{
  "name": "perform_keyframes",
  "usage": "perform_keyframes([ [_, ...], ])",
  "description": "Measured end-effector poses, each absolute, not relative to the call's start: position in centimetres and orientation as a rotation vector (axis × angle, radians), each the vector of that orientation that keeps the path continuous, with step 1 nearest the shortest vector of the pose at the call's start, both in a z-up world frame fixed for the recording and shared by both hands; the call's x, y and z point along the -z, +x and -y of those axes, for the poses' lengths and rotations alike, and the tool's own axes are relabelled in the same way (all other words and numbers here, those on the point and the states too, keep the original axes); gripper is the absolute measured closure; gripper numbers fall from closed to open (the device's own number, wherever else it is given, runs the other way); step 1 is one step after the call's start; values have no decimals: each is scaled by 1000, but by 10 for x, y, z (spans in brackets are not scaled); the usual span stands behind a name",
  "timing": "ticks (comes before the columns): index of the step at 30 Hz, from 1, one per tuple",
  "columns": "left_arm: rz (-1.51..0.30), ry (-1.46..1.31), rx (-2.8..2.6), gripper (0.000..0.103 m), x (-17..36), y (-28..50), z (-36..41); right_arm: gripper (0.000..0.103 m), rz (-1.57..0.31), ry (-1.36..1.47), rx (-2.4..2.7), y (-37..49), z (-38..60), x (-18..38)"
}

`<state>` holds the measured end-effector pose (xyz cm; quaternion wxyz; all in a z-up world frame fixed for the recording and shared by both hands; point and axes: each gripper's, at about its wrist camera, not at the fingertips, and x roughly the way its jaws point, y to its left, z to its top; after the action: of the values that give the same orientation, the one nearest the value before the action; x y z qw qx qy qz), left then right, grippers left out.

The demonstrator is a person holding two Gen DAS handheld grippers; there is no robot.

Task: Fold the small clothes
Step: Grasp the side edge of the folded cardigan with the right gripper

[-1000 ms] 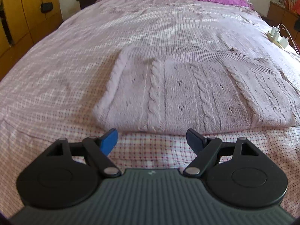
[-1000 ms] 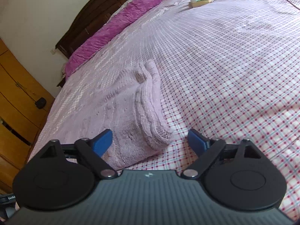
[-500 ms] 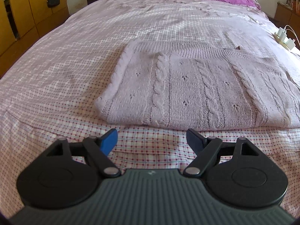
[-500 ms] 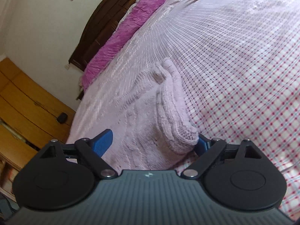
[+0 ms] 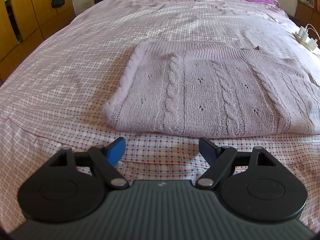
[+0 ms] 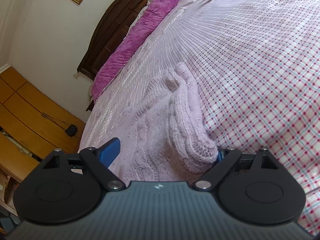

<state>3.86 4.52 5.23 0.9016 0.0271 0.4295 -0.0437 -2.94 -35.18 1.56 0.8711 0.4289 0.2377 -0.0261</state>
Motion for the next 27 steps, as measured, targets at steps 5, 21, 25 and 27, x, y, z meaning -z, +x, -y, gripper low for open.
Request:
perform_keyframes([
  [5,-889,62,88,22,-51,39,-46,14,-485,888,70,-28,351,-15],
  [21,-863,75,70,22,-61,38,-64,71,-470,948,136,-3,365,-22],
  [25,-848,78,48,22,-68,38,-77,72,-436,931,107,-4,360,-40],
  [27,-839,77,39,22,-72,38,-84,72,-419,908,84,-2,355,-50],
])
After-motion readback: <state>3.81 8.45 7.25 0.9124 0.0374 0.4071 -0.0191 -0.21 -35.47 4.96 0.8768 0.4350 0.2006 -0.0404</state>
